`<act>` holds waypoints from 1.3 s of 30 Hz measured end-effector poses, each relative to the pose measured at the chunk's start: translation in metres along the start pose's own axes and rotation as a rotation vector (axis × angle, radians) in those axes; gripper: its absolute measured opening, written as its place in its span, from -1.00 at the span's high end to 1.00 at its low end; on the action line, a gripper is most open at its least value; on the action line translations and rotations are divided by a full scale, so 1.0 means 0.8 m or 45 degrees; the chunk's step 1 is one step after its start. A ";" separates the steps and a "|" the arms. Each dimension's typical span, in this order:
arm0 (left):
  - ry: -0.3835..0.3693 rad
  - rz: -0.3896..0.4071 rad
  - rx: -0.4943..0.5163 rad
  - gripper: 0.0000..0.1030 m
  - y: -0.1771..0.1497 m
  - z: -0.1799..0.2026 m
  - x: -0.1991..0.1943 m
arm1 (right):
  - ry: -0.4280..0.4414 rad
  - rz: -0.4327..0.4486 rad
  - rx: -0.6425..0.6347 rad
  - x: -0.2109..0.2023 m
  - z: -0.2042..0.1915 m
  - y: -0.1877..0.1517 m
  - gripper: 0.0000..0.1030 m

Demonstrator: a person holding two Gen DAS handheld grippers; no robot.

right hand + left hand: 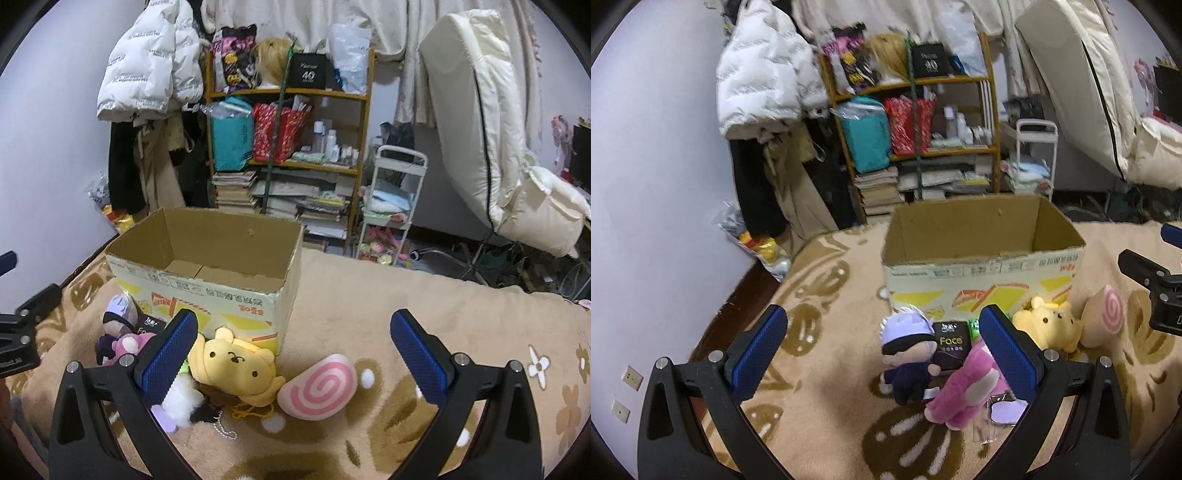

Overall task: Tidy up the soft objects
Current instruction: 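Grasp the pink swirl plush with the right tool while the left tool grasps the white-haired doll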

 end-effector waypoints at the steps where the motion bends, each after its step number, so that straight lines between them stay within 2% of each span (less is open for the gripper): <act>1: -0.001 -0.012 0.010 -0.99 0.000 0.002 0.006 | 0.011 -0.017 -0.002 0.006 -0.001 0.001 -1.00; 11: -0.005 -0.196 0.053 -0.99 -0.013 0.016 0.082 | 0.050 -0.180 0.029 0.056 0.002 -0.014 -1.00; 13: -0.007 -0.234 0.047 -0.99 -0.017 0.016 0.094 | 0.056 -0.221 0.039 0.068 0.004 -0.019 -0.85; 17: 0.002 -0.298 0.029 -0.99 -0.026 0.013 0.116 | 0.057 -0.313 0.082 0.092 0.012 -0.032 -0.76; 24: -0.013 -0.408 0.009 -0.99 -0.046 0.012 0.146 | 0.066 -0.431 0.207 0.119 0.034 -0.051 -0.41; 30: -0.053 -0.482 -0.077 -0.99 -0.059 0.002 0.161 | 0.076 -0.442 0.253 0.123 0.037 -0.054 -0.39; 39: -0.080 -0.495 -0.135 -0.99 -0.062 -0.003 0.161 | 0.084 -0.430 0.361 0.124 0.052 -0.049 -0.39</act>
Point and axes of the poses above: each gripper's, at about its wrist camera, not at the fingertips, and x roughly the way its jaws point, z to its right, y to its top, the point moved 6 cm from there along x, roughly the way its jaws point, and after that the axes turned 5 degrees about x, right-handed, at the moved point
